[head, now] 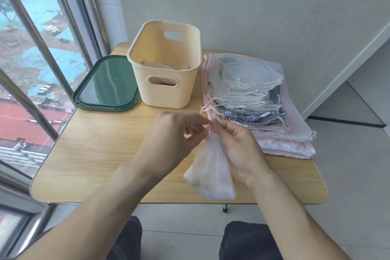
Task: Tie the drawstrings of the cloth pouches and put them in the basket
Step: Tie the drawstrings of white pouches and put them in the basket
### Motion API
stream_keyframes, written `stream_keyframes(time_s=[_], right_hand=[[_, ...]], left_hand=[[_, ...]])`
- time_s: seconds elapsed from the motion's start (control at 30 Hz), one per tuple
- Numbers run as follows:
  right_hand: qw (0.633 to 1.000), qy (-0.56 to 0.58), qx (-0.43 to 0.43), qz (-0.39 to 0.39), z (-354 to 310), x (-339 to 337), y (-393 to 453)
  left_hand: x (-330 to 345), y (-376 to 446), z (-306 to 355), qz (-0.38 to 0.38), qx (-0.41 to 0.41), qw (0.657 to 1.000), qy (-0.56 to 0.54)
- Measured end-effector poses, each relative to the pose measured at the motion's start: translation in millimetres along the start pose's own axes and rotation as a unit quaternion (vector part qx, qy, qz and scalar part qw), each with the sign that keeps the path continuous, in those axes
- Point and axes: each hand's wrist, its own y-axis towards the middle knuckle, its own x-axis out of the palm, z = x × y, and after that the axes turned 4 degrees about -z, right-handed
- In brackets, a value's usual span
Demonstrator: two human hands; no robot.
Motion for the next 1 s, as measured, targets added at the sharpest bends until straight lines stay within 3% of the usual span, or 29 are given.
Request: stream_keyframes(time_s=[0.2,0.53,0.73,0.8,0.9,1.0], right_hand=[[0.988,0.125,0.093,-0.024,-2,6,-6],[0.941,0.25,0.205,-0.1,-16,3,-14],[0.989,0.109,0.093,-0.043,-13,-8,-6],[0.999,-0.02,0.029,-0.041,-15,-16,-7],[0.971,-0.224,-0.083,-0.02,-19,-22,-12],[0.943,-0.293,-0.158,-0.003,-15,-21,-15]], left_hand=[[8,1,-7,0.012,0.092,0.995,0.044],[18,0,-5,0.045,0.145,0.984,0.088],[15,2,-4,-0.016,0.067,0.99,0.12],[11,2,-6,-0.048,0.03,0.994,0.09],[5,1,-7,-0.109,-0.017,0.993,0.031],[2,1,-6,-0.162,-0.096,0.98,-0.062]])
